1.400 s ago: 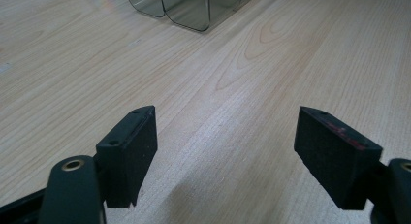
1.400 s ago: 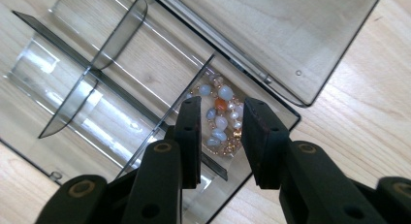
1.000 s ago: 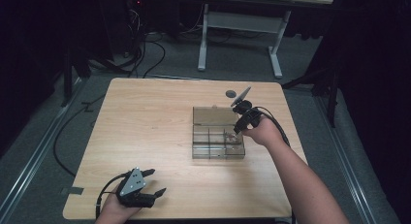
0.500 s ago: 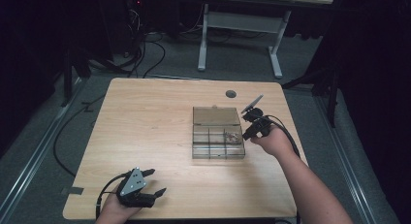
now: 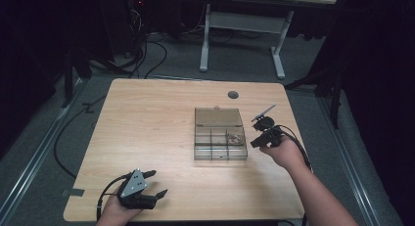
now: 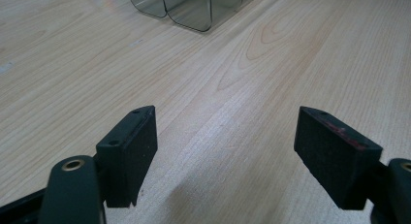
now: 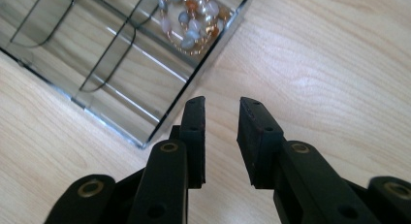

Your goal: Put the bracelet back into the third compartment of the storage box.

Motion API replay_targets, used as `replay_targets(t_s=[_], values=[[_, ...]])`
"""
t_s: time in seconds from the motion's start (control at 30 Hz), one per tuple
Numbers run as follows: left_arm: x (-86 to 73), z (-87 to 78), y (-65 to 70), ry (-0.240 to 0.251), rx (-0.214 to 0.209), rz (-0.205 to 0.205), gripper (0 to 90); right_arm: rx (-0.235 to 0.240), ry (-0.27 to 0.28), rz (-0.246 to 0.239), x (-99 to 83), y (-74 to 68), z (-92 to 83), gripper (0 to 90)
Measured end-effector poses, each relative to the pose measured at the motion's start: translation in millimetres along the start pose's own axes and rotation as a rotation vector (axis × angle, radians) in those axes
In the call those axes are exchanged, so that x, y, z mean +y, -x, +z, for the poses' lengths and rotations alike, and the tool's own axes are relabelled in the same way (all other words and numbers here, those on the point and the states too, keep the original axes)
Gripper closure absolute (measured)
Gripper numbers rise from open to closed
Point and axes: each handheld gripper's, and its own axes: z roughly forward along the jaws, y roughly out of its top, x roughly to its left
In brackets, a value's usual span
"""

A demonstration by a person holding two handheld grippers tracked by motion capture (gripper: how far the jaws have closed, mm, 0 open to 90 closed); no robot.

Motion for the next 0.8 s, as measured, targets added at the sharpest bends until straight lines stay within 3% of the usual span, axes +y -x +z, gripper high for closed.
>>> replay_targets(t_s=[0.37,0.5,0.6,0.73,0.8], values=[[-0.1,-0.1,0.1,0.002,0.002,0.0,24.0,-0.007,0.019,0.004,-16.3,-0.8,3.1,68.4],[-0.1,-0.1,0.0,0.003,0.001,-0.002,24.0,0.006,0.062,0.01,-25.4,-1.6,4.4,67.6],[-0.1,-0.1,0.0,0.003,0.001,-0.002,24.0,-0.033,0.064,-0.014,-31.1,-4.8,4.5,65.5],[-0.1,-0.1,0.0,0.004,0.003,-0.003,24.0,-0.01,0.122,0.005,-39.5,-6.3,1.7,64.7],[-0.1,-0.1,-0.1,0.003,0.003,-0.003,24.0,-0.024,0.132,-0.005,-44.1,-8.3,2.0,64.2]])
